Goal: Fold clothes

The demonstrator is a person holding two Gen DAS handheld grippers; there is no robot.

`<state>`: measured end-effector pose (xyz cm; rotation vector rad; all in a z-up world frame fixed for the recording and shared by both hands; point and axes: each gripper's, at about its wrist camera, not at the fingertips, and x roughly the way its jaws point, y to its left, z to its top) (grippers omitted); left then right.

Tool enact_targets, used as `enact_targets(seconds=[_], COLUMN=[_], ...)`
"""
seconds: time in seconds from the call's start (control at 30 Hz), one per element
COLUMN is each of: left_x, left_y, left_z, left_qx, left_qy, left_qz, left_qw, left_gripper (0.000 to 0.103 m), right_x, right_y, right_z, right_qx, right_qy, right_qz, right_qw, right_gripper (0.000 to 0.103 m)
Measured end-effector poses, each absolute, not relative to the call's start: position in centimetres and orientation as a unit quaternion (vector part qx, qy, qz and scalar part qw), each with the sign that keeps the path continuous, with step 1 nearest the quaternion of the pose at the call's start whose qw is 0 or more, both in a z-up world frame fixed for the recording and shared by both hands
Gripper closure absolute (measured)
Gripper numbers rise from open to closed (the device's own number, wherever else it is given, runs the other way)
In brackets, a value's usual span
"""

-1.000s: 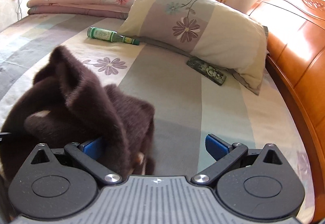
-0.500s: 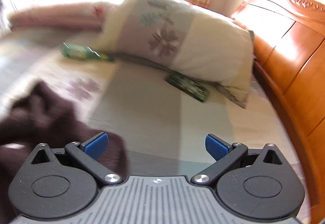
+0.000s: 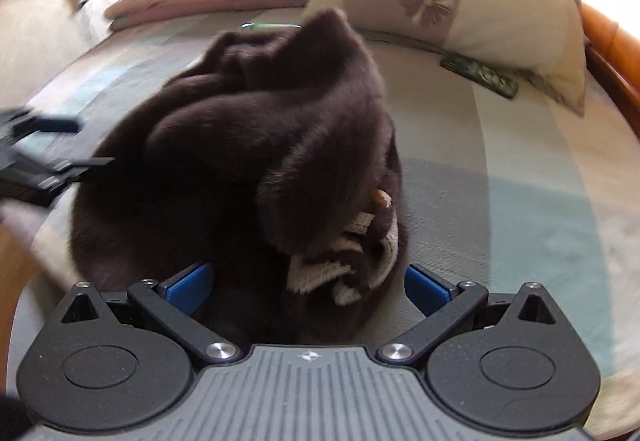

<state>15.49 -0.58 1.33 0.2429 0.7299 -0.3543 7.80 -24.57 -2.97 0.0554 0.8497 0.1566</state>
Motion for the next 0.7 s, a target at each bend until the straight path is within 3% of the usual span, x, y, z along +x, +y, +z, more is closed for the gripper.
enact_targets(seconds=[0.33,0.57,0.7], left_x=[14.9,16.3,16.8], left_y=[0.8,-0.2,-0.3], left_z=[2.1,1.7,1.2], left_qx=[0.115,0.122,0.113], left_qy=[0.351,0.354,0.357], left_qz=[-0.156,-0.16,-0.166], left_qw=[0.916,0.913,0.912], left_gripper=[0.001,0.001,0.001], right_x=[14.0,20.6,19.9], right_y=[-29.5,-32.1,-31.6], right_z=[-1.2,-1.2,-0.7], right_qx=[0.058,0.068,0.092], right_qy=[0.349,0.361,0.368], right_qz=[-0.011,-0.032,0.0], right_qw=[0.935,0.929,0.925], right_gripper=[0.0,0.0,0.0])
